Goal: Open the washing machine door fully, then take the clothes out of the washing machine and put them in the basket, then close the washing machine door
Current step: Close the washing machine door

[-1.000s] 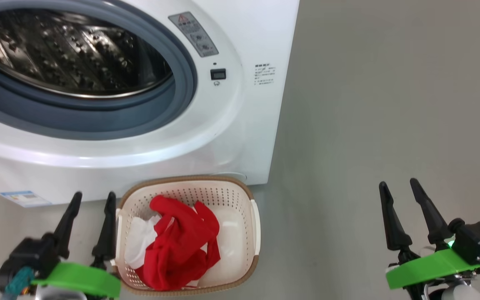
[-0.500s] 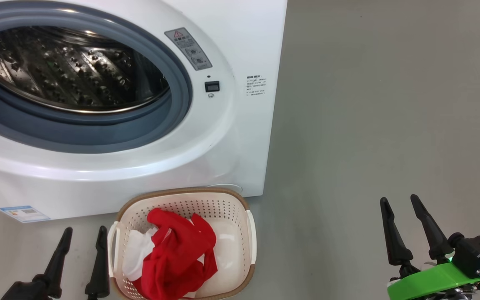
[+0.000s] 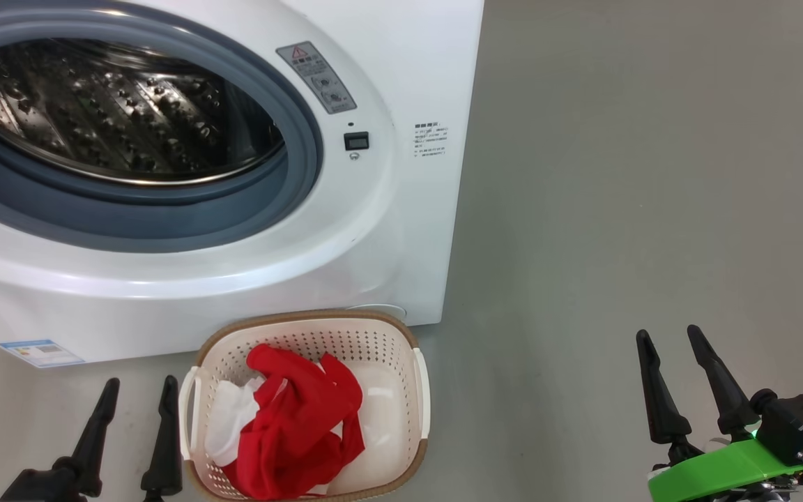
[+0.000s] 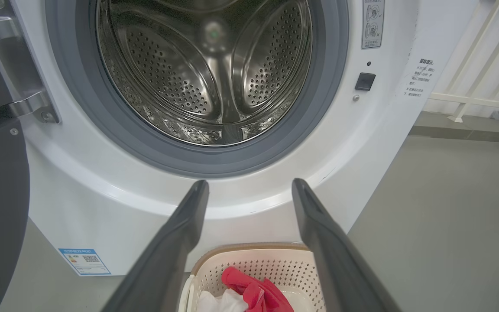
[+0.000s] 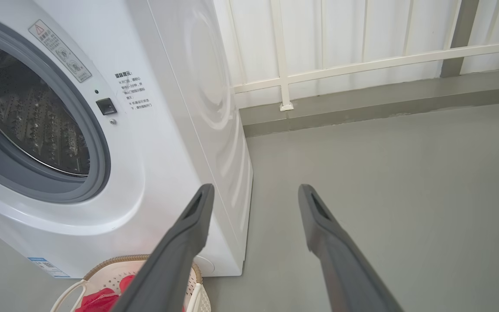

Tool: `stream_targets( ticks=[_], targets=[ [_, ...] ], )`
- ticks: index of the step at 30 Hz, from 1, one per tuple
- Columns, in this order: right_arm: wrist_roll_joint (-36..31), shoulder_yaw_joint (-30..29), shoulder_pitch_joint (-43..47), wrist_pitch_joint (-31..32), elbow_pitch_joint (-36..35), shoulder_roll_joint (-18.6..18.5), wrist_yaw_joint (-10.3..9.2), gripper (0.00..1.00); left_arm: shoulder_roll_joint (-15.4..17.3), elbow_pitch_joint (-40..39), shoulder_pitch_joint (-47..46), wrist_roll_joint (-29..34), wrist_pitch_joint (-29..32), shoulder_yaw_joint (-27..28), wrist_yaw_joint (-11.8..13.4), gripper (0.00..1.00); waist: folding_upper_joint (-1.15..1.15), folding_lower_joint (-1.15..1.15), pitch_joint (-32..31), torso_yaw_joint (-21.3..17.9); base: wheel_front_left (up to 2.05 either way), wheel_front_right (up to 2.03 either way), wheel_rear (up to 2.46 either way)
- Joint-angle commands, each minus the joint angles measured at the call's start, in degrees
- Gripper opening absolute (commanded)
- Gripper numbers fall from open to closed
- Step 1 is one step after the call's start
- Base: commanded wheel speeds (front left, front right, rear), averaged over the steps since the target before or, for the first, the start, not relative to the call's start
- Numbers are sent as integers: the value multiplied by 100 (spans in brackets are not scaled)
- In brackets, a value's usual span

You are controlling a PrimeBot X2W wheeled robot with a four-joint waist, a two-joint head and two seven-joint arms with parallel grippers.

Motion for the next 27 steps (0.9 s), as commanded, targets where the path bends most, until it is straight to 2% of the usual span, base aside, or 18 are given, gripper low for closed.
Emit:
stream_targets(
  ticks=[1, 13, 27],
  targets=[
    [-8, 105, -76, -37, -122, -45, 37, 100, 75, -170, -164, 34, -36, 206, -32, 100, 0, 0, 10, 1, 0, 0, 0],
    [-7, 114, -114, -37, -124, -45, 37, 100, 74, -130, -252, 63, -36, 213, -32, 100, 0, 0, 38, 34, -29, 29, 0],
    [-15, 117, -139, -37, -108, -45, 37, 100, 62, -121, -280, 21, -36, 224, -32, 100, 0, 0, 23, 45, -147, 147, 0]
  ],
)
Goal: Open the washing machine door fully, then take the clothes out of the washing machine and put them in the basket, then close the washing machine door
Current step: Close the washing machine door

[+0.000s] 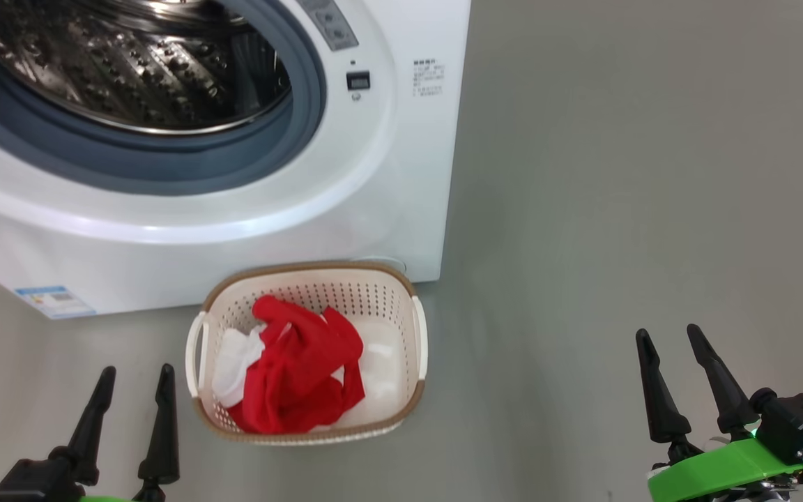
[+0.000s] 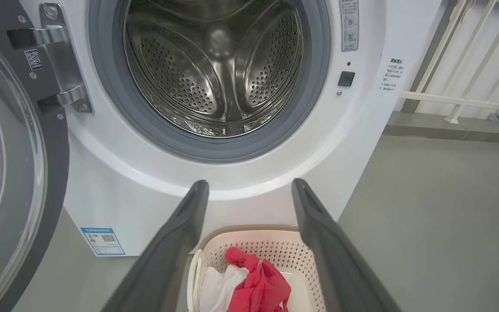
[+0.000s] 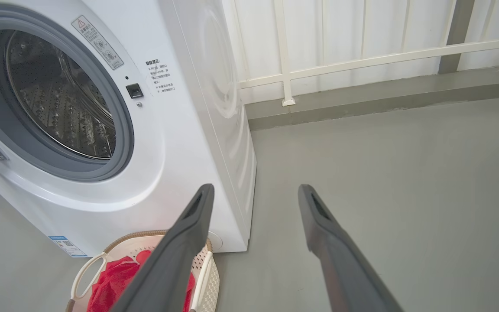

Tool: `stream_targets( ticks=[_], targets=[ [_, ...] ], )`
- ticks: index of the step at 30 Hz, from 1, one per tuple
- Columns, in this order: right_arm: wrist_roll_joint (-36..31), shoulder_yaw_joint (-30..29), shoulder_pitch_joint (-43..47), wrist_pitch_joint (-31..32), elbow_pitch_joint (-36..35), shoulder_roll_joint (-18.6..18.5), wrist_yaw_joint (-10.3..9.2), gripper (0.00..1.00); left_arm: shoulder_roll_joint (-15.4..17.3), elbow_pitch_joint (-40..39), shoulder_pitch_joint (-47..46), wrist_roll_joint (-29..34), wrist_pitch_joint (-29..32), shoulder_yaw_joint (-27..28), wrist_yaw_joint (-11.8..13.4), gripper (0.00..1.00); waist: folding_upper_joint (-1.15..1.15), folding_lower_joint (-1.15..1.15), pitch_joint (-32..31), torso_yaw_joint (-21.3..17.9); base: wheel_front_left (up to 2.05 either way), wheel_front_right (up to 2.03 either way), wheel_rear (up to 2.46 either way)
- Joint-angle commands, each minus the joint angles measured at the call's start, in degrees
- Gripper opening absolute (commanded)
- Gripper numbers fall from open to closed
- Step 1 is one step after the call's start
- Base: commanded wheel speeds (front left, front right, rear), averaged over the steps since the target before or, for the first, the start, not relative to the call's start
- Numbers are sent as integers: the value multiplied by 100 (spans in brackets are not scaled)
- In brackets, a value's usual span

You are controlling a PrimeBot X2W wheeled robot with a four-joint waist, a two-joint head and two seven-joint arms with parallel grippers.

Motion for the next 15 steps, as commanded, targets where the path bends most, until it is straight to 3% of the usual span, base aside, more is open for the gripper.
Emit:
stream_targets(
  ticks=[1, 7, 15],
  targets=[
    [-12, 116, -122, -37, -113, -46, 37, 100, 67, -148, -129, 2, -36, 200, -32, 100, 0, 0, -4, -2, -130, 130, 0],
    [0, 125, -108, -37, -118, -46, 37, 100, 63, -187, -111, 24, -36, 210, -32, 100, 0, 0, -16, -4, -82, 82, 0],
    [-9, 106, -74, -37, -130, -46, 37, 100, 59, -168, -112, 27, -36, 182, -32, 100, 0, 0, -32, 27, -8, 8, 0]
  ],
)
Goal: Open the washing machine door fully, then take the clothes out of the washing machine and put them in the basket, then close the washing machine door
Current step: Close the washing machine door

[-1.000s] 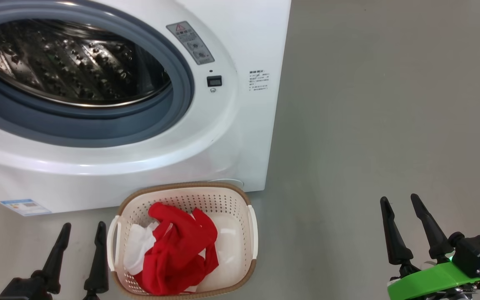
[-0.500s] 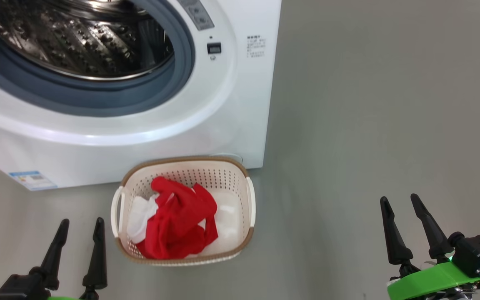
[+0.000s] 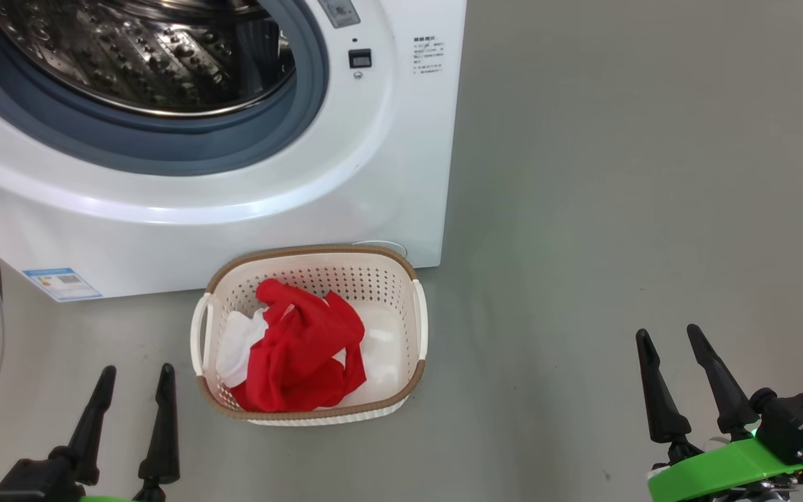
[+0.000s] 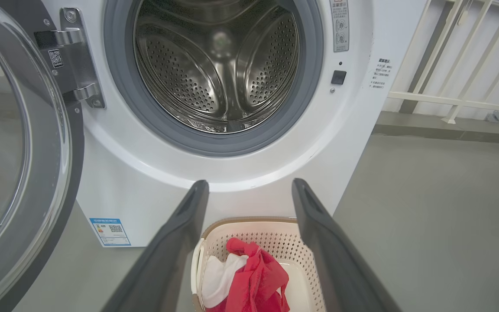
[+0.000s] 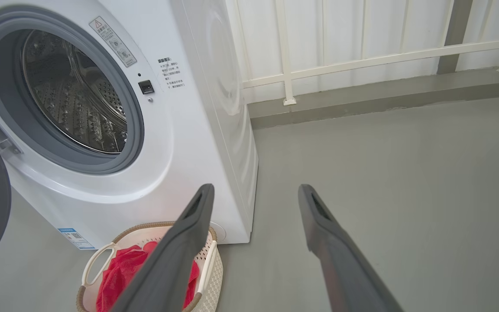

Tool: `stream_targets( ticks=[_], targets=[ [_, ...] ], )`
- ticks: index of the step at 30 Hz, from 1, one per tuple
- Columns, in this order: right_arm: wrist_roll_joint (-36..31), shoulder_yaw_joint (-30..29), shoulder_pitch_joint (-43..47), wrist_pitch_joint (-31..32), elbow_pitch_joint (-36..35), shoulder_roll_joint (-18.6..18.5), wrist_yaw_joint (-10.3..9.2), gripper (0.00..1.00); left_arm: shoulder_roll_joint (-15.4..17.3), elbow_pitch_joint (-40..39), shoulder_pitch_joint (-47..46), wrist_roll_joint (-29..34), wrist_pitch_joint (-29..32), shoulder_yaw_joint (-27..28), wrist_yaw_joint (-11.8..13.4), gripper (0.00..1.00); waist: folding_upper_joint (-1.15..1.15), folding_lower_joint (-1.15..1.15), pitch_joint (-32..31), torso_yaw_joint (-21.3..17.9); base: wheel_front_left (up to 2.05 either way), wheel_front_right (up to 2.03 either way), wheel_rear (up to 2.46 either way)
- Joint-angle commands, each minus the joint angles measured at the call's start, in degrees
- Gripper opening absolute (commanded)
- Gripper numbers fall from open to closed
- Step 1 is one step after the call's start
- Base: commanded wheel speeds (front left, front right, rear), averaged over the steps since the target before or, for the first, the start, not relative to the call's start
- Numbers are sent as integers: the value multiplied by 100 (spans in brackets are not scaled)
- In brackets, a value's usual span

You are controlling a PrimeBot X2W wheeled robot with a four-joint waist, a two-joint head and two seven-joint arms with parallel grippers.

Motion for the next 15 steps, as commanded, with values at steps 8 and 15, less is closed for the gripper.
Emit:
stream_targets(
  ticks=[8, 15],
  targets=[
    [-34, 138, -70, -37, -102, -46, 37, 100, 8, -142, -79, 31, -36, 188, -32, 100, 0, 0, -71, 76, 0, 0, 0],
    [-80, 209, -34, -37, -61, -46, 37, 100, -81, -25, -89, -12, -36, 169, -32, 100, 0, 0, -159, 339, 0, 0, 0]
  ],
)
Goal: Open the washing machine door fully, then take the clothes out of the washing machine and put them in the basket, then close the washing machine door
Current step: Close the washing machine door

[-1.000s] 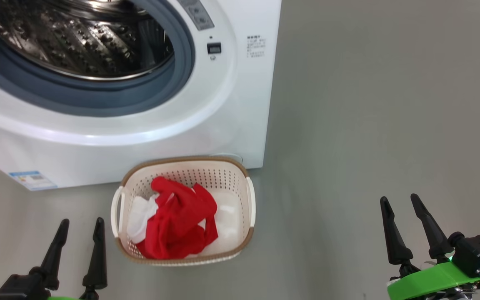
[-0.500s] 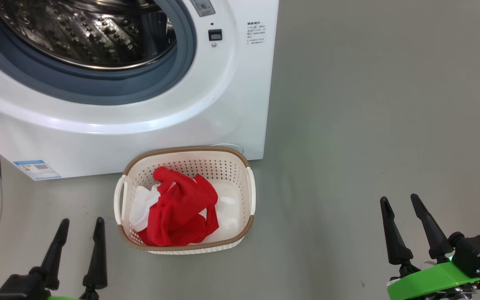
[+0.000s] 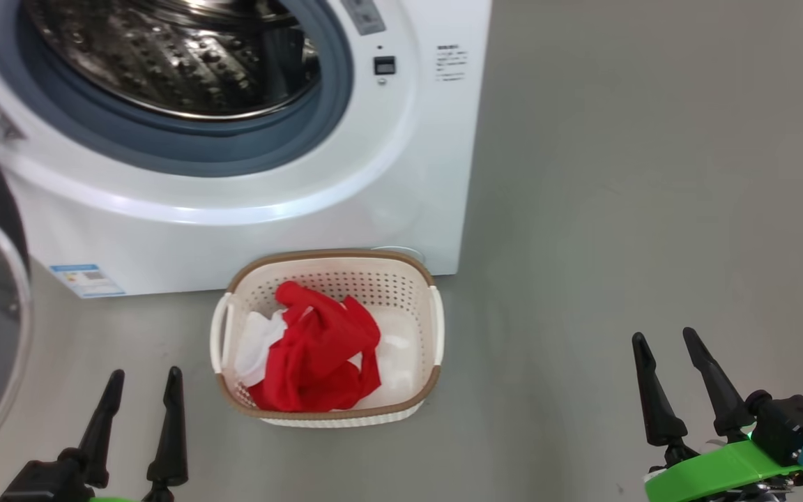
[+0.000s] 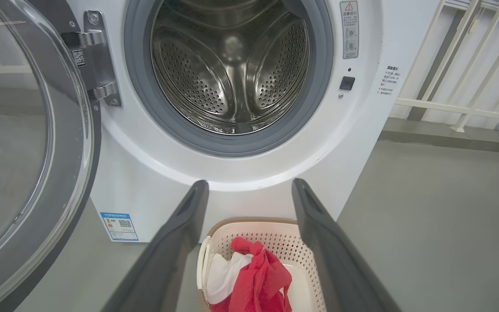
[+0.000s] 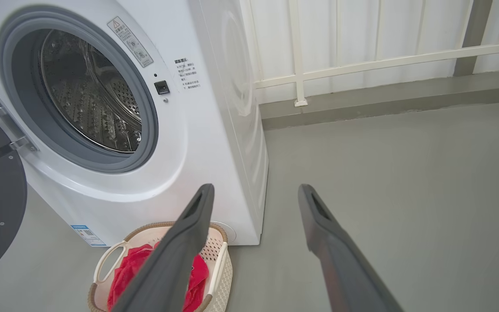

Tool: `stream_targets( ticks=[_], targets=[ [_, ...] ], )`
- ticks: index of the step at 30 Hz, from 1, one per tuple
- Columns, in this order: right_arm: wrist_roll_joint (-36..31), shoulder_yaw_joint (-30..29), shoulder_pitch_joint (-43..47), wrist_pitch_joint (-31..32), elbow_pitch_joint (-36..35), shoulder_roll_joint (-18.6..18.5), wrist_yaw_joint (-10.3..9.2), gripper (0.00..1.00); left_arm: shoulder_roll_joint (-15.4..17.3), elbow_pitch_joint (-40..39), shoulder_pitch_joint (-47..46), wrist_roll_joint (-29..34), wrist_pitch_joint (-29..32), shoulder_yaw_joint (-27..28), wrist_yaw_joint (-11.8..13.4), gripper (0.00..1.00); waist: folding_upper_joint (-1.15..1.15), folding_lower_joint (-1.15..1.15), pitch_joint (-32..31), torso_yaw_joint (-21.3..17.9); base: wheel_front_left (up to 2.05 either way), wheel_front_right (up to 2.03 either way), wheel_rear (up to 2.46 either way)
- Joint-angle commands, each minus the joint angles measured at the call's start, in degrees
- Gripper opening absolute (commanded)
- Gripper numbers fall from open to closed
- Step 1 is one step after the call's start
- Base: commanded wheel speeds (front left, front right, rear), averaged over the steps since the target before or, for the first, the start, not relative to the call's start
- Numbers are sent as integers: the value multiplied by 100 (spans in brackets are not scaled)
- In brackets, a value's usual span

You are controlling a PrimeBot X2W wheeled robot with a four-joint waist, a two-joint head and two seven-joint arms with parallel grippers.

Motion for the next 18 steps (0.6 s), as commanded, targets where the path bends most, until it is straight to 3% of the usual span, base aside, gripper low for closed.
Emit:
stream_targets(
  ticks=[1, 7, 18],
  targets=[
    [-85, 182, -37, -37, -99, -46, 37, 100, 18, -78, -85, -19, -36, 185, -32, 100, 0, 0, -58, 195, 0, 0, 0],
    [-155, 226, -34, -37, -62, -46, 37, 100, -77, 17, -11, -64, -36, 221, -32, 100, 0, 0, -129, 569, 0, 0, 0],
    [-251, 313, 49, -37, 52, -46, 37, 100, -149, 206, 209, -212, -36, 172, -32, 100, 0, 0, -346, 1647, 0, 0, 0]
  ],
)
